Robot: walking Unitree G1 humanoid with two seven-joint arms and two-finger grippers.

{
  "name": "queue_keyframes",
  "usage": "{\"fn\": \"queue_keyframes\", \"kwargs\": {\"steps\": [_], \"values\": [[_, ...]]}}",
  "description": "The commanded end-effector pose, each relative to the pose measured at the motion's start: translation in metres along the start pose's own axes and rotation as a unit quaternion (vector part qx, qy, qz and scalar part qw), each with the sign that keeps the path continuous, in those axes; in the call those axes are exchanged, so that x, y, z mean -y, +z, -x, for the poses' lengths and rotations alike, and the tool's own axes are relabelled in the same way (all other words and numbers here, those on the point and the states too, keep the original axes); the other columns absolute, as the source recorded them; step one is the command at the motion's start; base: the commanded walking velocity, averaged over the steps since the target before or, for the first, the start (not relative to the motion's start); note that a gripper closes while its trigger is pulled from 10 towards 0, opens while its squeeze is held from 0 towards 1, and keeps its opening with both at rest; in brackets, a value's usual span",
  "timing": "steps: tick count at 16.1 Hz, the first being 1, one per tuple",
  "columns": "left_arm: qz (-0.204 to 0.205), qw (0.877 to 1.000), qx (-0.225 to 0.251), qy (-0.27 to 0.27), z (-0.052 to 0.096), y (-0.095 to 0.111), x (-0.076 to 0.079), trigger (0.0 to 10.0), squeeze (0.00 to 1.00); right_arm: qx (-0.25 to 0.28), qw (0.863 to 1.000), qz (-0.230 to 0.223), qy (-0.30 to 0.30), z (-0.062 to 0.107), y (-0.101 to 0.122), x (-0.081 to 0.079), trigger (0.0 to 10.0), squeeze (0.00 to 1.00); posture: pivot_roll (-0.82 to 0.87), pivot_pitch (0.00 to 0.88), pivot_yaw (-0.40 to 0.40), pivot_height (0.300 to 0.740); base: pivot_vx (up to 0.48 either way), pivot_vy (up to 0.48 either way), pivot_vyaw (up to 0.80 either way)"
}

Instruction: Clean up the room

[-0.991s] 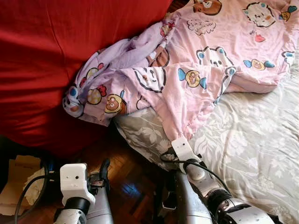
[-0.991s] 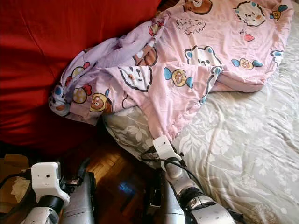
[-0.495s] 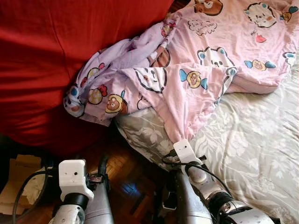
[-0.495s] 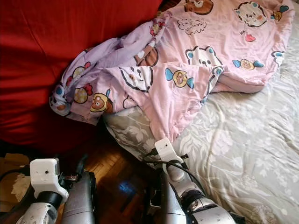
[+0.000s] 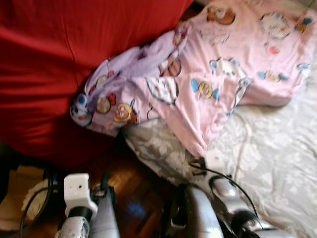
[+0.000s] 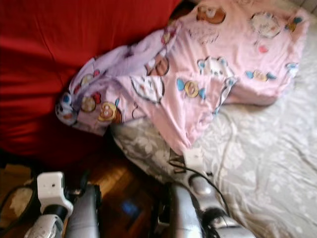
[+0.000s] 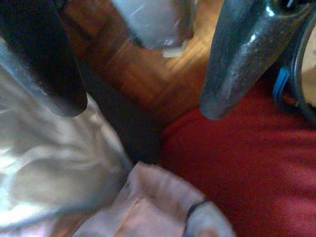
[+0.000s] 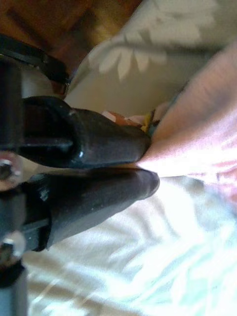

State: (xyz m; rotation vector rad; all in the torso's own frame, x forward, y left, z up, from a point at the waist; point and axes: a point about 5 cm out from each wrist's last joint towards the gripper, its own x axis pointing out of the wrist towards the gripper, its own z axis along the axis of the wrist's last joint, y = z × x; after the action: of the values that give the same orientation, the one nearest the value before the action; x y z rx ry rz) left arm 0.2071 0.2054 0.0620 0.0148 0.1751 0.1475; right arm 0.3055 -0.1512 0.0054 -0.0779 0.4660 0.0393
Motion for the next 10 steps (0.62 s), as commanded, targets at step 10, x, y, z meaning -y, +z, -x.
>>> {"fn": "queue_keyframes", "kwargs": {"steps": [10], "values": [[0.01,0.994,-0.107,0.025,-0.027,-0.073,-0.012,10.0,0.0,0.005,0.991,-0.132,-0.021,0.021,-0.04,0.018,10.0,0.0,0.15,0.0,-0.114,0.668,0.0,0.0,0.0]]}}
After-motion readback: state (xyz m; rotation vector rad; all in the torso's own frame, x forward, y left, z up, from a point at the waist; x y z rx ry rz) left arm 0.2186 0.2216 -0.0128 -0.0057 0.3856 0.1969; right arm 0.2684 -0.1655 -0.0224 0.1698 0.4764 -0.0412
